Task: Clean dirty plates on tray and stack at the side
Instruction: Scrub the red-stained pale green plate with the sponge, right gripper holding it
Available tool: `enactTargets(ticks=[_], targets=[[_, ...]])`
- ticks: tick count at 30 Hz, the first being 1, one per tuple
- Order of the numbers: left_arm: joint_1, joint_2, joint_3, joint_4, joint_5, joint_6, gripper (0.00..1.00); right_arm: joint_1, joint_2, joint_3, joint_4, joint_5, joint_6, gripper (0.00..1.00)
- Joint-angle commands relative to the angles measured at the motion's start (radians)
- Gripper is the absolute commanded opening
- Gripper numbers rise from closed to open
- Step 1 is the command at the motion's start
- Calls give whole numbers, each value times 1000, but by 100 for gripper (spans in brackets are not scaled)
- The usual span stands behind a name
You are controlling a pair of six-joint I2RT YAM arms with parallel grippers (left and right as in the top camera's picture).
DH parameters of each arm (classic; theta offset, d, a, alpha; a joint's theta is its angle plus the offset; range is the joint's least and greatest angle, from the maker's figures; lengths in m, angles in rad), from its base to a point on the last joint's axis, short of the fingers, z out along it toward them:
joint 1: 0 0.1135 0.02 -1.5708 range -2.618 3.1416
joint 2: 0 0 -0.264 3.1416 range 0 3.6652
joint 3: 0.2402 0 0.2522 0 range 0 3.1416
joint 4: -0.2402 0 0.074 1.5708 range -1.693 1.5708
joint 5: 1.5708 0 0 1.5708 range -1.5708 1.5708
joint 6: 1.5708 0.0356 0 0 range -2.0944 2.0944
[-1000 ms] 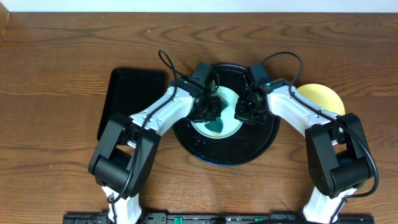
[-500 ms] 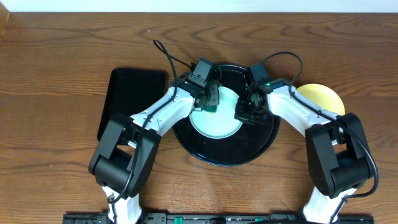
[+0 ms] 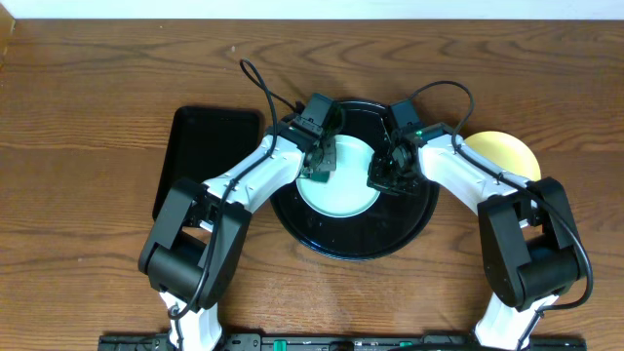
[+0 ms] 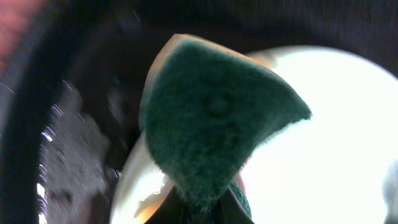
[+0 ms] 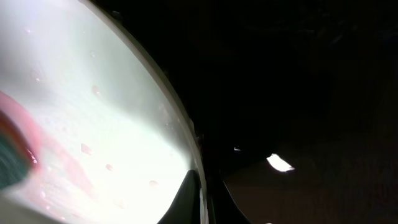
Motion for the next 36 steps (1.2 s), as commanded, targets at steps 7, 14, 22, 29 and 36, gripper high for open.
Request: enactTargets(ticks=[7,14,22,29,36], targets=[[-2,16,5,-84,371,118,8,32,43,-14,-9,-2,6,1],[-1,16,5,108,135,118,8,32,43,-14,-10,-2,6,1],[0,23,5,217,-219,117,8,32,43,-14,-10,-2,5,1],[-5,45,5,152,-200,109,8,32,43,-14,-10,-2,5,1],[-6,44,5,-27,88,110,8,32,43,-14,-10,-2,5,1]])
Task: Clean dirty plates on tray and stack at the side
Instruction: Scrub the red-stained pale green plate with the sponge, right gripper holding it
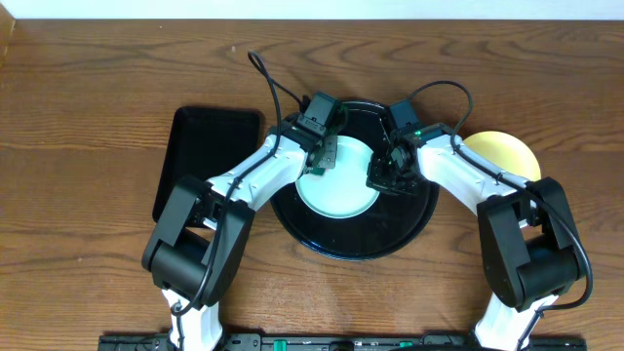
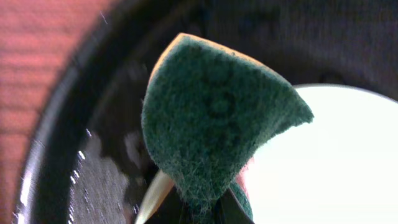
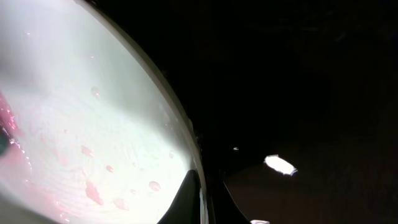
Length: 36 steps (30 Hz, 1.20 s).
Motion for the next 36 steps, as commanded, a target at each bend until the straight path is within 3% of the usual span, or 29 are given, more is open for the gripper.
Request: enactTargets(ticks=[1,7,11,13,23,26,30,36], targets=[[0,23,-7,-83,230,2,8,27,43,-15,-10,-5,5,1],[0,10,-7,-101,587,64,8,27,43,-15,-10,-5,5,1],[0,10,-7,-100,634,98,8,27,43,-15,-10,-5,5,1],[3,10,-7,-84,597,103,8,27,43,-15,-10,-5,5,1],[6,10,-7,129,51,99,8,27,43,-15,-10,-5,5,1],[6,10,-7,137,-74,43,8,27,43,-15,-10,-5,5,1],[6,10,-7,58,-158,-43,8,27,43,-15,-10,-5,5,1],[6,10,-7,-194,-90,-161,8,27,43,-15,-10,-5,2,1]])
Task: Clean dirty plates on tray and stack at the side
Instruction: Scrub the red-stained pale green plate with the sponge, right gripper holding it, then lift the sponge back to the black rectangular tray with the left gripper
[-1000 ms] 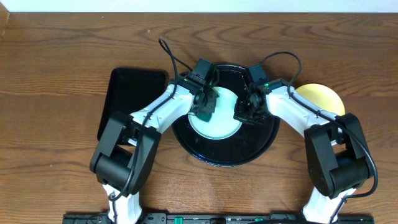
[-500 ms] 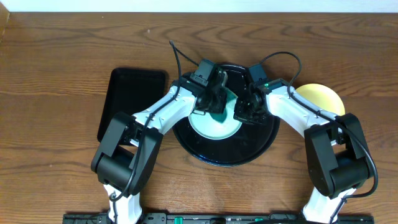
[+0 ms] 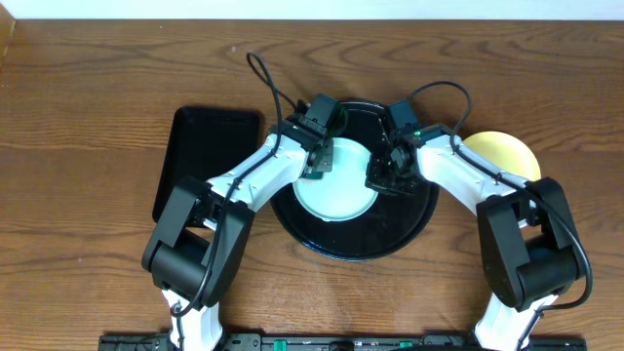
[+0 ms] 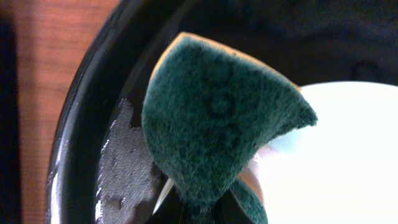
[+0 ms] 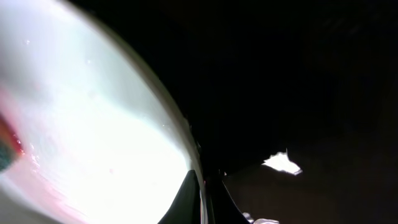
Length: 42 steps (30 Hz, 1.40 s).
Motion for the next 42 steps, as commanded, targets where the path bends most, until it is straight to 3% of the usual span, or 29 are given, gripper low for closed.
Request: enactTargets(ticks=[1,7,13,19,23,31,35,42], targets=[[8,12,-18,-133,51,-87,8,24,42,-15,-12,7,3,1],[8,12,-18,-200,417,-78,8,24,42,-15,-10,7,3,1],[8,12,-18,-82,585,-75,8,25,42,-15,-10,7,3,1],[20,11,-17,77,573,-28,8,25,42,-15,-8,7,3,1],[63,8,10,90,433,-11,8,25,42,-15,-8,7,3,1],[211,-94,89,-100,246,-11,8,23,42,-14,-1,-1,-6,1],[299,-232,99,-217,242,-2,8,0,28,-5,42,-164,-118,1],[354,-392,99,-312,242,66,8,-91,-56,2,43,-298,-190,1]])
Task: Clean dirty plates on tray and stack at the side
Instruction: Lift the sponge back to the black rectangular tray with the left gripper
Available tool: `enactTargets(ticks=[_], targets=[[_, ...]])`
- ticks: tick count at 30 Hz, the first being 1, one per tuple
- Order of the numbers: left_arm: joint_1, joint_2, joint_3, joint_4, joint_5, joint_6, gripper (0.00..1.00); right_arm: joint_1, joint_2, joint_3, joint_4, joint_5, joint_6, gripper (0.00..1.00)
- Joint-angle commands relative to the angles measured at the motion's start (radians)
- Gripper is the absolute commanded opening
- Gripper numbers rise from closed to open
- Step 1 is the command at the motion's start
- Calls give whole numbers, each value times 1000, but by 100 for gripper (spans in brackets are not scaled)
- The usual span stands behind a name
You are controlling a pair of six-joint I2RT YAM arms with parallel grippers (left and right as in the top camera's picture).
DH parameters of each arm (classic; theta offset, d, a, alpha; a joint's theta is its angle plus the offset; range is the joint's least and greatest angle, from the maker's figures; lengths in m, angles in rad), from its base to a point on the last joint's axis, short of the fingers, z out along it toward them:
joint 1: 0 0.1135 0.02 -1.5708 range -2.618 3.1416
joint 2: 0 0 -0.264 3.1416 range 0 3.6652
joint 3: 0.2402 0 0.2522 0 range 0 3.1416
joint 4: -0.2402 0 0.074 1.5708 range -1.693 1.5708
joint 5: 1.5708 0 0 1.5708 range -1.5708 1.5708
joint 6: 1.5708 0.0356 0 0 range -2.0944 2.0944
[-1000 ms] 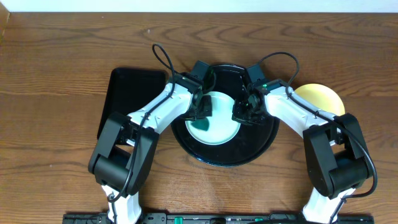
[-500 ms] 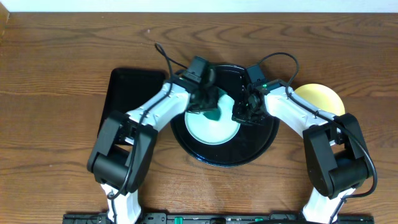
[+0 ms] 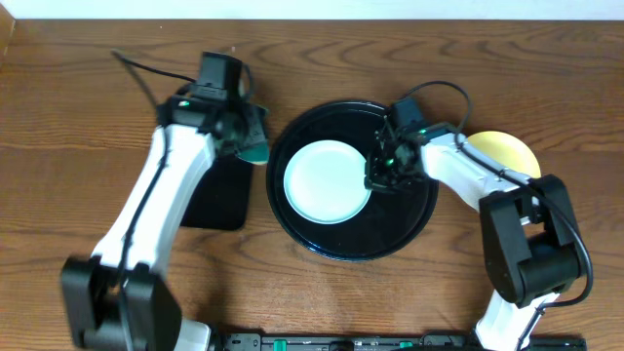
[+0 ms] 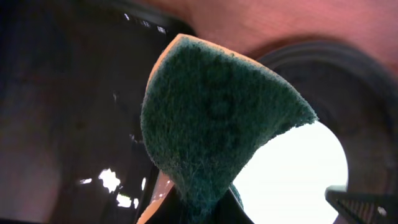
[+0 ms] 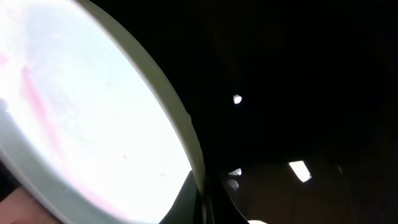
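Note:
A pale round plate (image 3: 327, 182) lies in the round black basin (image 3: 409, 229); faint pink streaks remain on the plate (image 5: 93, 106). My right gripper (image 3: 374, 176) is shut on its right rim, with the fingers (image 5: 186, 202) pinching the edge. My left gripper (image 3: 244, 136) is shut on a green sponge (image 3: 255, 146) and hangs left of the basin, over the right edge of a black rectangular tray (image 3: 210, 195). The sponge (image 4: 217, 118) fills the left wrist view, with the plate (image 4: 292, 168) behind it.
A yellow plate (image 3: 502, 151) lies on the wooden table (image 3: 97, 88) to the right of the basin, behind my right arm. The rectangular tray's (image 4: 62, 124) dark surface looks wet and shiny.
My left gripper with the sponge has left the plate's upper left edge and is now over the rectangular tray, left of the basin. The right gripper still pinches the plate's rim.
The sponge in my left gripper was on the plate's left part, then at its upper left edge for two moments, while the right gripper held the right rim. Red smears on the plate thinned to faint streaks. Now the sponge is off the plate.

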Motion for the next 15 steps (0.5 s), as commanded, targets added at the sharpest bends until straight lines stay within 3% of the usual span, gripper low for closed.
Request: enactTargets(ticks=[1,9,15], targets=[[13,-70,28,-29,-17,55,9,-64,-78,4,2,-126,-84,1],[14,-62,26,-42,-17,68,12,-73,-216,4,-27,37,-122,1],[14,-50,13,-42,-17,68,8,25,-316,4,-86,357,-112,1]])
